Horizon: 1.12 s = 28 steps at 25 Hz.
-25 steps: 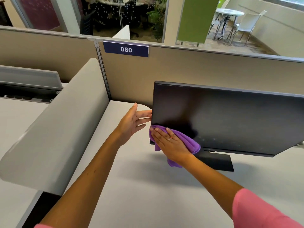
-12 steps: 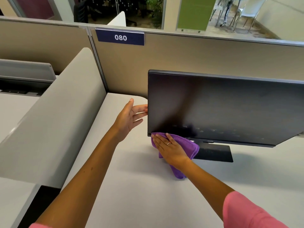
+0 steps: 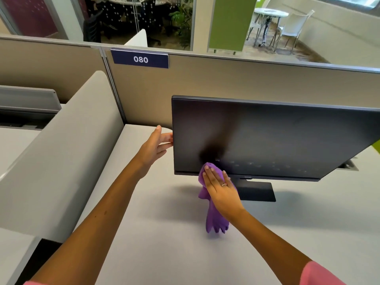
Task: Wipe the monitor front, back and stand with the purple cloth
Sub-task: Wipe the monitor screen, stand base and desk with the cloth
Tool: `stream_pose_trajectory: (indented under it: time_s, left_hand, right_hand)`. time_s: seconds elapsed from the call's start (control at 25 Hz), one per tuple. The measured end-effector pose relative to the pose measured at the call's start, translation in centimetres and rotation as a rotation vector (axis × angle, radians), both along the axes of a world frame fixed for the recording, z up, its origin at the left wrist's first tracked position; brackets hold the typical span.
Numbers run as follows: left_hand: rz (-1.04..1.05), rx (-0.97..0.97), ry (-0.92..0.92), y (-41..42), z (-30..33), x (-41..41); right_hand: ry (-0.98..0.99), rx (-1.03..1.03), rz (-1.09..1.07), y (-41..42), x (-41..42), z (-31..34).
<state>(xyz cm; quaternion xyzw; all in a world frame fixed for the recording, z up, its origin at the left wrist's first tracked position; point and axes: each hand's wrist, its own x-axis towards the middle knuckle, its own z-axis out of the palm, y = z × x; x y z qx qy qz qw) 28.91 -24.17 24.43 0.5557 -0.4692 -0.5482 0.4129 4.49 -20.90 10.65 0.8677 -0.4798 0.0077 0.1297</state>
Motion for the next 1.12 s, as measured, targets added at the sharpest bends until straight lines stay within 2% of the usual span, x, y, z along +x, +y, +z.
stream_pose_trajectory:
  time_s: [0.12, 0.2, 0.36, 0.56, 0.8, 0.88, 0.96, 1.04, 1.12]
  left_hand:
    - [-0.005, -0.06, -0.048, 0.4, 1.6, -1.0]
    - [-0.013, -0.123, -0.043, 0.8, 2.7, -1.7]
    - [-0.03, -0.258, 0.02, 1.5, 5.5, -2.1]
    - [-0.025, -0.296, 0.035, 1.5, 8.0, -1.7]
    - [-0.031, -0.312, 0.035, 2.0, 8.3, -1.7]
    - [-0.022, -0.312, 0.052, 1.8, 8.1, -1.7]
    - [-0.017, -0.303, 0.045, 1.8, 8.0, -1.7]
    - [-0.016, -0.312, 0.032, 1.8, 8.0, -1.6]
    - [-0.018, -0.324, 0.015, 1.6, 8.1, -1.4]
  right_hand:
    - [-0.236, -0.173, 0.096, 0.1, 1.2, 2.8]
    - [-0.366, -0.258, 0.082, -0.5, 2.9, 5.0]
    - [-0.362, -0.333, 0.072, -2.8, 6.6, 8.8]
    - [-0.266, -0.318, 0.062, -3.2, 8.3, 9.5]
    - [-0.629, -0.552, -0.024, -3.8, 6.9, 13.8]
    - [-0.625, -0.549, -0.04, -4.0, 6.9, 15.1]
    - [-0.576, -0.506, 0.077, -4.1, 7.5, 15.3]
    - [-0.438, -0.518, 0.199, -4.5, 8.1, 13.7]
    - [-0.364, -0.503, 0.198, -5.0, 8.0, 12.6]
